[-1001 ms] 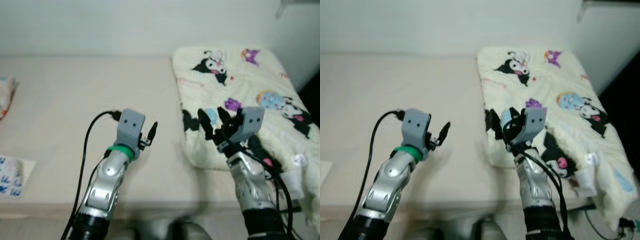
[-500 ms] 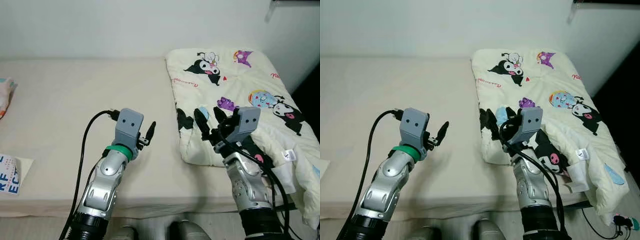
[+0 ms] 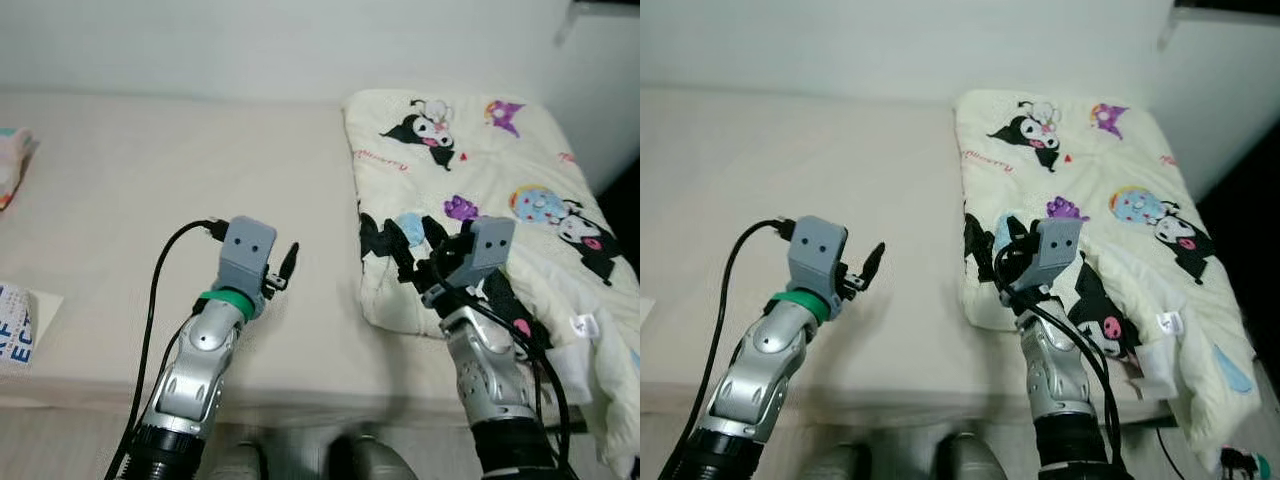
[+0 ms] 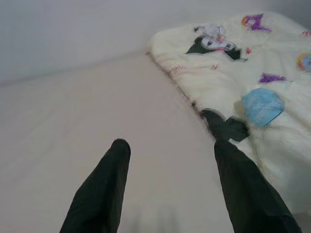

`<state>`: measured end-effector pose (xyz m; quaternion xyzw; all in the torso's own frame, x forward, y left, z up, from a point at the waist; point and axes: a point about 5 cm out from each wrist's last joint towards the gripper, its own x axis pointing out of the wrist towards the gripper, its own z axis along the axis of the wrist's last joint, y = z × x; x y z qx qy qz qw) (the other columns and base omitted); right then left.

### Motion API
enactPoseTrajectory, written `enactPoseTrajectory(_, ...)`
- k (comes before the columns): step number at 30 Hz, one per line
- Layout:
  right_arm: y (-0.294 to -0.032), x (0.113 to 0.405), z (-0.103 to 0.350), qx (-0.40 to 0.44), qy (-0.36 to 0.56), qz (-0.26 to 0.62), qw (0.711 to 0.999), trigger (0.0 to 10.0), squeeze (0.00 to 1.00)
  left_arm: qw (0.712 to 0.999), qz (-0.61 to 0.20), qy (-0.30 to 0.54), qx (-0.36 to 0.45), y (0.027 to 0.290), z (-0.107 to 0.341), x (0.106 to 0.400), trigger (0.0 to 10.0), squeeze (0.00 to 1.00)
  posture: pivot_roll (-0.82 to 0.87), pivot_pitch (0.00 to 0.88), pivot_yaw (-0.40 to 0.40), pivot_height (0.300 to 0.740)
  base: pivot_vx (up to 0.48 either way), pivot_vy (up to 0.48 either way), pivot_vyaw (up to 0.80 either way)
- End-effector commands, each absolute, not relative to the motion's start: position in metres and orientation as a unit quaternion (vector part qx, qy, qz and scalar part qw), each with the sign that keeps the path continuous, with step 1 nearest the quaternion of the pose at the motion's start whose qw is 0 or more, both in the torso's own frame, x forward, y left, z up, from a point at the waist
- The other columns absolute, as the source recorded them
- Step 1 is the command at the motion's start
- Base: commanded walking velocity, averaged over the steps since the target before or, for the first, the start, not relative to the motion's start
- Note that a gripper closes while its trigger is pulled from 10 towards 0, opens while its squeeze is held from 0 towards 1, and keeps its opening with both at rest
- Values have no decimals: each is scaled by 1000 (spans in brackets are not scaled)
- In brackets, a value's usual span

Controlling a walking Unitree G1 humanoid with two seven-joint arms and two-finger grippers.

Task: Clean up the room

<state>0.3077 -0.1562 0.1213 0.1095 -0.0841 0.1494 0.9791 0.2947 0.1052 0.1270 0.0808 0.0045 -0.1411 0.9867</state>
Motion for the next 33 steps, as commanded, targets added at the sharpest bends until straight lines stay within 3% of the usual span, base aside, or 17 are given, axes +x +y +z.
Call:
enactPoseTrajectory(1, -158, 306, 118, 112, -79, 144, 980, 10000, 0, 986, -147, 14, 80, 103, 123, 293, 10000, 0, 12, 40, 41, 740, 0, -334, 0)
enactPoseTrajectory(5, -158, 306, 119, 112, -79, 144, 980, 10000, 0, 986, -146, 14, 81, 103, 123, 293, 10000, 0, 13, 40, 41, 740, 0, -289, 0)
enactPoseTrajectory(30, -162, 308, 114, 112, -68, 125, 983, 10000, 0, 985, -147, 24, 83, 104, 120, 294, 10000, 0, 14, 41, 44, 740, 0, 0, 0)
enactPoseTrajectory(33, -164, 308, 112, 111, -66, 113, 985, 10000, 0, 981, -166, 39, 89, 101, 111, 292, 10000, 0, 14, 41, 45, 725, 0, 0, 0)
